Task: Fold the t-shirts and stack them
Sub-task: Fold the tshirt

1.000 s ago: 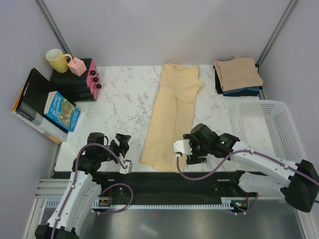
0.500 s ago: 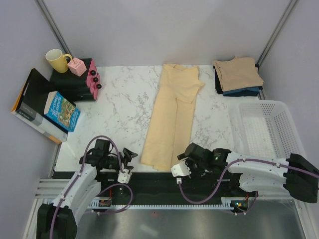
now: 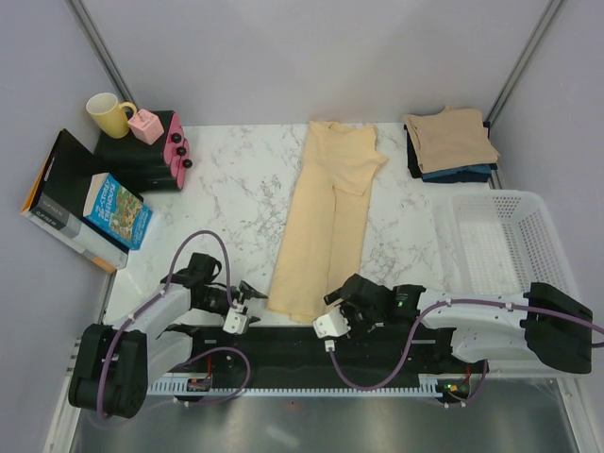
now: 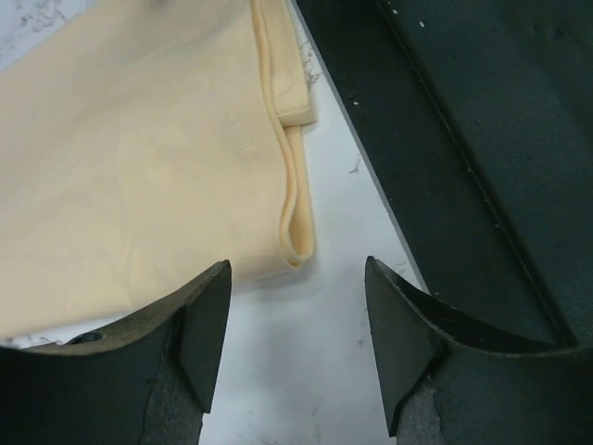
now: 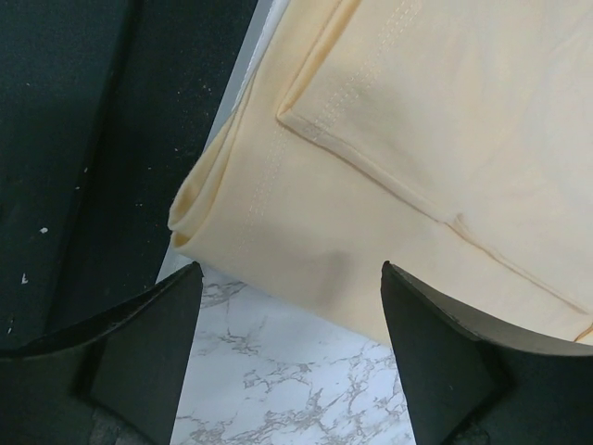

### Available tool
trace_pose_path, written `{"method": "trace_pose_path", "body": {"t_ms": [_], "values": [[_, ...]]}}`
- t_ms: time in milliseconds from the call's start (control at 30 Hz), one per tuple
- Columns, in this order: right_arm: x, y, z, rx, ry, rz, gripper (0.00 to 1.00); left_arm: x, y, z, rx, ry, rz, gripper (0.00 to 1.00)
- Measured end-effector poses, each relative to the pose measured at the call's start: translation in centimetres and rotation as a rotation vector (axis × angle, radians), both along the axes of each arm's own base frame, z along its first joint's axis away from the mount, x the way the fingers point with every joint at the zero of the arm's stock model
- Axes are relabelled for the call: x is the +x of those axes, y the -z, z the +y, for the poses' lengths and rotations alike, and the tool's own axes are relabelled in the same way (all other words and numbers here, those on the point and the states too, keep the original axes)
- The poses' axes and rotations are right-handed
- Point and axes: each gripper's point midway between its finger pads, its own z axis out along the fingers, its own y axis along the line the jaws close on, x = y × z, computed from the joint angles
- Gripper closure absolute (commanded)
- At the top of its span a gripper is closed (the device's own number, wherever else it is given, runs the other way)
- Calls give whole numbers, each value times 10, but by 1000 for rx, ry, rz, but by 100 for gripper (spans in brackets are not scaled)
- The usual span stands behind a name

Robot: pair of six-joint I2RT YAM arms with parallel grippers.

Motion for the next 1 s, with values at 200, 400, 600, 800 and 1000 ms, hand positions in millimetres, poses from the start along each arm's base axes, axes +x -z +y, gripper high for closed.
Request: {"method": "trace_pose_path", "body": {"t_ms": [200,400,600,800,1000], "values": [[1,0,5,15,7,1,15,22,-2,-9,-75,11,-162,34],[2,1,9,27,11,3,16,31,-3,-16,-129,25,-218,34],[2,2,11,33,14,5,20,40,-3,-25,-182,49,-240,35],[1,3,12,33,14,15,49,52,-6,-29,-194,58,-263,35],[-4,11,2,-16,16,37,100,58,-11,-31,-201,62,-294,41]]}}
